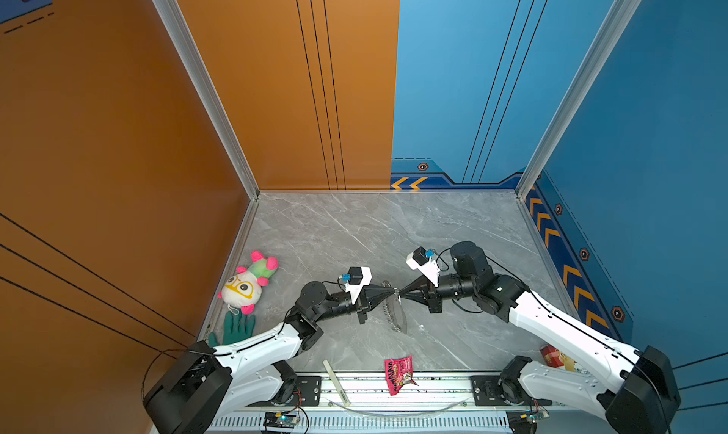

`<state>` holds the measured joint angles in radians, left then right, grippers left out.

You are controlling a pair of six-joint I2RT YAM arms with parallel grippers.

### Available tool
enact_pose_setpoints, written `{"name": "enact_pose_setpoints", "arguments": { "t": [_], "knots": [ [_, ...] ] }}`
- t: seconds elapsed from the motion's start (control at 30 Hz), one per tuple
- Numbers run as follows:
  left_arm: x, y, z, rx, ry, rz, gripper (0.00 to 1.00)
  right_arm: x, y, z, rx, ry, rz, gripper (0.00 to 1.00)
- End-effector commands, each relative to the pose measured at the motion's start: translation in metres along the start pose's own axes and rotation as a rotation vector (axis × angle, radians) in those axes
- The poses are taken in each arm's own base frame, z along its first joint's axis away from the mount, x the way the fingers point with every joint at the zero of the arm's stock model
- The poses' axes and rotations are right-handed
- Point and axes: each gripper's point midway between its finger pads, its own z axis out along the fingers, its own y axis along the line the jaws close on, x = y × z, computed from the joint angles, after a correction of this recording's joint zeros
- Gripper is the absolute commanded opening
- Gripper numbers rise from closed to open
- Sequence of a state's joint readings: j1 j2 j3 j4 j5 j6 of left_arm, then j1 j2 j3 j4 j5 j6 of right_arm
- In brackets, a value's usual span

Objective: Attach keys to a key ring
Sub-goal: Insert the key into the keyring.

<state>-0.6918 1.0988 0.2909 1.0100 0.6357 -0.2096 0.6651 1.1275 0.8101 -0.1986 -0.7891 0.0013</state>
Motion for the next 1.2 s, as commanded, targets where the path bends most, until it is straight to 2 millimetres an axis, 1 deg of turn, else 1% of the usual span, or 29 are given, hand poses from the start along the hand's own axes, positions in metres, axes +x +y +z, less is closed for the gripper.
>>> {"name": "enact_pose_setpoints", "arguments": {
  "t": [0.0, 0.2, 0.43, 0.57, 0.67, 0.73, 0.83, 0.93, 1.0, 1.17],
  "knots": [
    [-0.032, -0.006, -0.001, 0.029, -0.113, 0.057, 0.0, 0.012, -0.002, 0.01, -0.004, 0.043, 0.03, 0.0],
    [-0.034, -0.013, 0.0, 0.068, -0.124, 0.057, 0.0, 0.013, -0.004, 0.016, -0.014, 0.059, 0.032, 0.0],
    [-0.039, -0.018, 0.002, 0.109, -0.157, 0.037, 0.0, 0.012, -0.012, 0.017, 0.015, 0.064, 0.045, 0.0],
    [-0.04, -0.02, 0.003, 0.138, -0.161, 0.023, 0.0, 0.01, -0.019, 0.013, 0.044, 0.05, 0.048, 0.0],
    [-0.038, -0.02, 0.003, 0.146, -0.159, 0.017, 0.0, 0.005, -0.025, 0.005, 0.078, 0.026, 0.058, 0.0],
    [-0.037, -0.021, 0.004, 0.152, -0.154, 0.015, 0.0, 0.001, -0.028, -0.001, 0.1, 0.003, 0.067, 0.04],
    [-0.036, -0.02, 0.005, 0.152, -0.15, 0.013, 0.0, -0.003, -0.035, -0.009, 0.149, -0.027, 0.068, 0.13],
    [-0.032, -0.018, 0.006, 0.148, -0.14, 0.008, 0.0, -0.006, -0.04, -0.015, 0.191, -0.051, 0.073, 0.18],
    [-0.032, -0.017, 0.007, 0.144, -0.139, 0.007, 0.0, -0.008, -0.039, -0.018, 0.197, -0.062, 0.074, 0.2],
    [-0.029, -0.012, 0.008, 0.122, -0.134, 0.007, 0.0, -0.011, -0.031, -0.021, 0.183, -0.08, 0.059, 0.25]
  ]
}}
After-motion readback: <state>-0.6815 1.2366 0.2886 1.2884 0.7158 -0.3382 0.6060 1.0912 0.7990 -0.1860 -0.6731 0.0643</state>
